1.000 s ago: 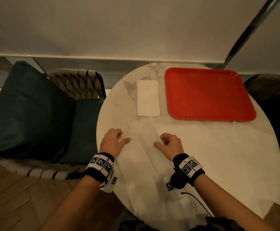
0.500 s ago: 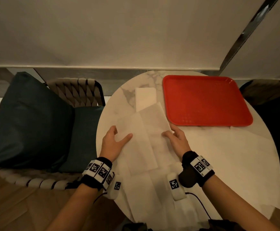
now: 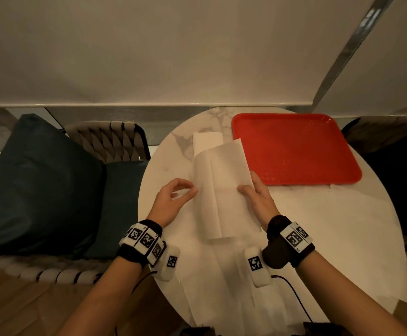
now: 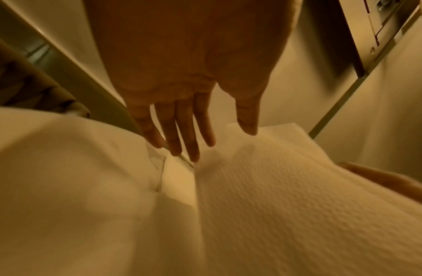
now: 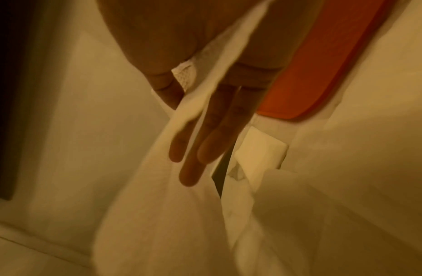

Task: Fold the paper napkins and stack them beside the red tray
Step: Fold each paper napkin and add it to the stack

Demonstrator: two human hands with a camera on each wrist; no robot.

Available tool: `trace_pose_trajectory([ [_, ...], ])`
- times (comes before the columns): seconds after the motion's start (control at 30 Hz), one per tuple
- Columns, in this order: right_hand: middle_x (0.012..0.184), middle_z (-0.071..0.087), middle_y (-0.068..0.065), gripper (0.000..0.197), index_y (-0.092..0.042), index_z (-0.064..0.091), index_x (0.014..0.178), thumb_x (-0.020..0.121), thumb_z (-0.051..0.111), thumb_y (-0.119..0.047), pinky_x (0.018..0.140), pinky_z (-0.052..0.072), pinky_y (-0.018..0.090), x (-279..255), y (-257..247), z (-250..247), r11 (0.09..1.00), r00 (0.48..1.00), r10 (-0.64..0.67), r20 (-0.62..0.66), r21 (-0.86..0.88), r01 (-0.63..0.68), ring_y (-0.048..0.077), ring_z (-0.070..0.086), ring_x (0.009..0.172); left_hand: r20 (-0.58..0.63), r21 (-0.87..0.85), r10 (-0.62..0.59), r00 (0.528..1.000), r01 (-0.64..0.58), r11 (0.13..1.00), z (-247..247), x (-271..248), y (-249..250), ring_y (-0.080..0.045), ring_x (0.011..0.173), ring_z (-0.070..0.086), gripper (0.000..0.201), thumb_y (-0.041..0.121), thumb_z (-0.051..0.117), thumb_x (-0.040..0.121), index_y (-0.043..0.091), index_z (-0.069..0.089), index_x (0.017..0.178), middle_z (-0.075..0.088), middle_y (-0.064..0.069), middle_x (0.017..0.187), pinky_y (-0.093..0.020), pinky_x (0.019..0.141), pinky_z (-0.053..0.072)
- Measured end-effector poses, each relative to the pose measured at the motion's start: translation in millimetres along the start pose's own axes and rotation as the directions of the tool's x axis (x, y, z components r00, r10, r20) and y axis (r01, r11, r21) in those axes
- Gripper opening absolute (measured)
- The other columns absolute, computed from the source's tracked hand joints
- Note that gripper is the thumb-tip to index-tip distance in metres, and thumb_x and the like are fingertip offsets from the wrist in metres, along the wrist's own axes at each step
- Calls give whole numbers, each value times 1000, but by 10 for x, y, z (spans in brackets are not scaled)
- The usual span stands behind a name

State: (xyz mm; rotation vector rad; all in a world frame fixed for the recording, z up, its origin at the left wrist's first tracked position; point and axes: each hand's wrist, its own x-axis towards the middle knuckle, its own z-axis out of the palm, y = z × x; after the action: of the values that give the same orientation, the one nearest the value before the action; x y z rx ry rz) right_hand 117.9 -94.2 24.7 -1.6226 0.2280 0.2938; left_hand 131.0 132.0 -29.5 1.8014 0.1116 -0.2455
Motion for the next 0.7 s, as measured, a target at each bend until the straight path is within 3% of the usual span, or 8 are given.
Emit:
trace_pose_trajectory([
  [0.1,102,67,-7,30,-33,57,105,95,46,-7,83,50,28,34,-4,-53,997,1000,-4,-11,71,5,11,64,89,112,-153,-96,989,113,982,120,1,82,-18,111,62,52,46,62,83,30,41,128,67,-4,113,-40,105,44],
  [0.2,108,66,-3,30,-33,56,109,95,46,-9,87,51,34,62,4,-93,991,999,13,-48,130,-7,16,64,95,242,-330,-175,954,250,910,240,-6,142,-29,104,67,69,41,60,87,48,16,139,64,-13,118,-42,96,52],
  [0.27,110,66,-2,26,-33,56,109,95,48,-12,86,52,35,74,4,-126,994,996,11,-92,109,-1,18,64,95,294,-390,-161,942,272,880,303,-22,141,-32,96,70,76,32,66,85,55,14,136,68,-17,111,-43,90,55],
  [0.37,103,69,1,11,-21,58,105,96,52,-20,82,54,38,96,51,-200,999,989,16,-149,36,-11,22,67,91,204,-372,-87,975,160,914,338,-24,122,-28,92,69,77,16,71,85,47,25,139,68,-19,97,-40,87,56],
  [0.43,94,71,6,10,-14,59,98,97,53,-21,77,55,40,96,99,-257,1000,986,12,-167,-10,-14,25,67,84,159,-323,-109,981,156,933,346,19,105,-25,101,65,72,24,72,85,49,28,137,66,-13,100,-40,90,55],
  [0.53,96,71,2,15,-11,61,105,97,52,-20,69,55,28,53,99,-263,999,995,33,-98,6,-32,20,68,85,244,-308,-185,952,257,916,434,75,121,-27,114,58,70,40,68,85,56,23,137,57,-12,121,-43,95,53],
  [0.63,111,69,2,21,-20,62,114,97,49,-20,82,53,30,18,34,-198,993,998,68,-18,103,-66,18,66,100,304,-393,-232,924,344,853,553,118,158,-31,114,61,77,55,63,78,55,19,141,54,-17,130,-47,97,50],
  [0.7,117,68,4,27,-17,59,122,98,46,-21,91,51,36,-3,-23,-175,979,998,65,-6,196,-62,21,65,107,362,-423,-256,896,403,812,614,147,157,-31,115,61,81,65,59,76,54,17,144,55,-16,132,-50,97,50],
])
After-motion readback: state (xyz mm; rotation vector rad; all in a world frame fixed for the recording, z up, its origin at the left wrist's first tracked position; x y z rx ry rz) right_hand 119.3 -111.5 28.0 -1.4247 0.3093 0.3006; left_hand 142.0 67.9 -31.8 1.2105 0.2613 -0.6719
